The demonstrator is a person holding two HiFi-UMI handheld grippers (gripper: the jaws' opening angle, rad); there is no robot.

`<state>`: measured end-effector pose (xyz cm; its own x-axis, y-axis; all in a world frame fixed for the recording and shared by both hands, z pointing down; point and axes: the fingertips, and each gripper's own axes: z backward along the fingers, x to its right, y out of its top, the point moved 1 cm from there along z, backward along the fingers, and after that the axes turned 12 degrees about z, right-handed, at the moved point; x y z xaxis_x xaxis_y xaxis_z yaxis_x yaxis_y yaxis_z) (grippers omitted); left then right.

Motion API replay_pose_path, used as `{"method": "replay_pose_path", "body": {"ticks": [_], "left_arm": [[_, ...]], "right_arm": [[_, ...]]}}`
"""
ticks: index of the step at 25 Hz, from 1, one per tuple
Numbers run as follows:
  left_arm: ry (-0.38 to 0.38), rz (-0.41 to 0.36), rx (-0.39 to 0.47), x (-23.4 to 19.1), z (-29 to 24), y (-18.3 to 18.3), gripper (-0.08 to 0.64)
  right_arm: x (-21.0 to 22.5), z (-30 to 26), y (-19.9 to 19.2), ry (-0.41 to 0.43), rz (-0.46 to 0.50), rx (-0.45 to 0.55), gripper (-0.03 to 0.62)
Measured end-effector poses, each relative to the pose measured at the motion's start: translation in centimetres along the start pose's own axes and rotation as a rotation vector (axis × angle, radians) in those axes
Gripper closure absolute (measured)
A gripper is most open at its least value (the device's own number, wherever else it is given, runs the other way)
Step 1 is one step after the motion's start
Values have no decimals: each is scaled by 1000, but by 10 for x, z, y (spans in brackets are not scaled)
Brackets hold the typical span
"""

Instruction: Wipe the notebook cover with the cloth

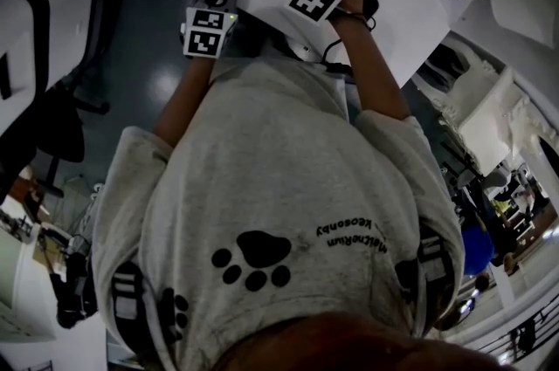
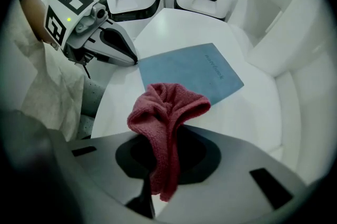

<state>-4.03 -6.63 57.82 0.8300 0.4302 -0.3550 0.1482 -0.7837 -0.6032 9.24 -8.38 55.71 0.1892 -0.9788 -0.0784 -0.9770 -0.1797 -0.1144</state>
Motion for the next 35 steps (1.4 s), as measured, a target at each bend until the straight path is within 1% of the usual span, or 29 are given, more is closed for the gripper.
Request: {"method": "replay_pose_path", "body": {"ticks": [4,6,9,11,14,17,20,23,25,27,30,32,35], "left_arm": [[7,-6,5,2,1,0,548],[9,-10,11,4,2,2,548],[15,-13,28,6,6,7,548],[23,-12,51,8,11,14,548],[36,-12,109,12,21,30,548],[40,-22,195,21,38,55,548],[41,-42,308,31,58,88,548],[36,-54,420,43,79,119,548],[31,-57,492,54,96,139,548],[34,-73,564,64,115,157,548],[48,-132,671,82,141,180,548],[57,-170,735,94,157,192,548],[64,-206,809,105,173,200,548]], "right_arm": [[-2,3,-23,-8,-71,-12,523],[-2,6,-35,-33,-121,-7,523],[4,16,-47,-109,-221,42,523],[9,25,-51,-173,-299,103,523],[19,44,-47,-304,-392,217,523],[30,71,-38,-447,-472,355,523],[41,110,-24,-588,-521,481,522],[47,151,-11,-683,-576,622,523],[46,177,-2,-715,-614,716,523],[42,201,10,-747,-627,796,523],[33,230,24,-787,-614,890,523],[26,243,31,-801,-591,933,523],[17,253,38,-811,-557,966,523]]}}
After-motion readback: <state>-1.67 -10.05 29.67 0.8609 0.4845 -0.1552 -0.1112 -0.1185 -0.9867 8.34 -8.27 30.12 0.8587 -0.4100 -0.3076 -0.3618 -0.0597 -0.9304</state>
